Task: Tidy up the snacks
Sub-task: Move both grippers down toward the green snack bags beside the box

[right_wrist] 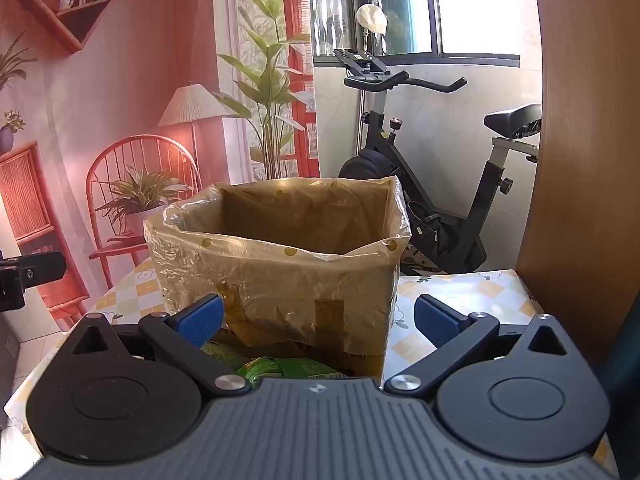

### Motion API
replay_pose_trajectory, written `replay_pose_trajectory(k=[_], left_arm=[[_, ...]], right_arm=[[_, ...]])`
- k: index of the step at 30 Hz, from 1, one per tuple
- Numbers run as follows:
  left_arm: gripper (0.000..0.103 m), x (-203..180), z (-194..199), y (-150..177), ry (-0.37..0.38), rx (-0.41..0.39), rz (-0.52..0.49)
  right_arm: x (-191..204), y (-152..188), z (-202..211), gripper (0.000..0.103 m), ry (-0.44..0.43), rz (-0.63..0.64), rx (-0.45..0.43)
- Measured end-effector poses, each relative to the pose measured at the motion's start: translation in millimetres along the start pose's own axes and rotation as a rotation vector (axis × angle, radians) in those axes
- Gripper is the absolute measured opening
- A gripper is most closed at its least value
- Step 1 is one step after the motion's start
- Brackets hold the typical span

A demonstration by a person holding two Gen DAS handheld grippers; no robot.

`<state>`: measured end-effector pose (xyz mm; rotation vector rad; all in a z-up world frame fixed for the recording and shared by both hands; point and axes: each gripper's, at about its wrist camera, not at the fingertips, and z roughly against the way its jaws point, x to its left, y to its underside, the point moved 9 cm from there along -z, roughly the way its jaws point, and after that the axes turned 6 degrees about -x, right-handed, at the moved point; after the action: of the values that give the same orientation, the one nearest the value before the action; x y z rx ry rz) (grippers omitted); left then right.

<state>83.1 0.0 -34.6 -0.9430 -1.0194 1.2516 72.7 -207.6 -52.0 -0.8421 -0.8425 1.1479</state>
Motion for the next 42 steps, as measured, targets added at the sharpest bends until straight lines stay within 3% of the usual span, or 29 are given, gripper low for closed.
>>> replay_pose_trajectory(k=[10,23,30,36,42], left_arm=[[0.103,0.3,-0.5,0.6,0.000,0.006,0.006],[0.102,38.3,-24.0,29.0,-0.095,0.025,0.055],[0.102,40.2,-33.7,41.7,-0.044,0.024,0.138],[0.102,39.0,-43.6,54.8,0.017,0.042,0.209],[0.102,37.0,-52.9,56.5,0.042,0.019,0.157]], right_arm=[[-0.1,0.6,-0.8,0.103,0.000,-0.001,0.001],[5.1,33.4,-8.9,0.103,0.008,0.042,0.000],[15.7,64.4,-20.3,0.102,-0.019,0.081,0.014],[17.8,69.4,-27.1,0.102,-0.031,0.071,0.018],[16.9,72.0,-34.6,0.102,-0.020,0.049,0.022]])
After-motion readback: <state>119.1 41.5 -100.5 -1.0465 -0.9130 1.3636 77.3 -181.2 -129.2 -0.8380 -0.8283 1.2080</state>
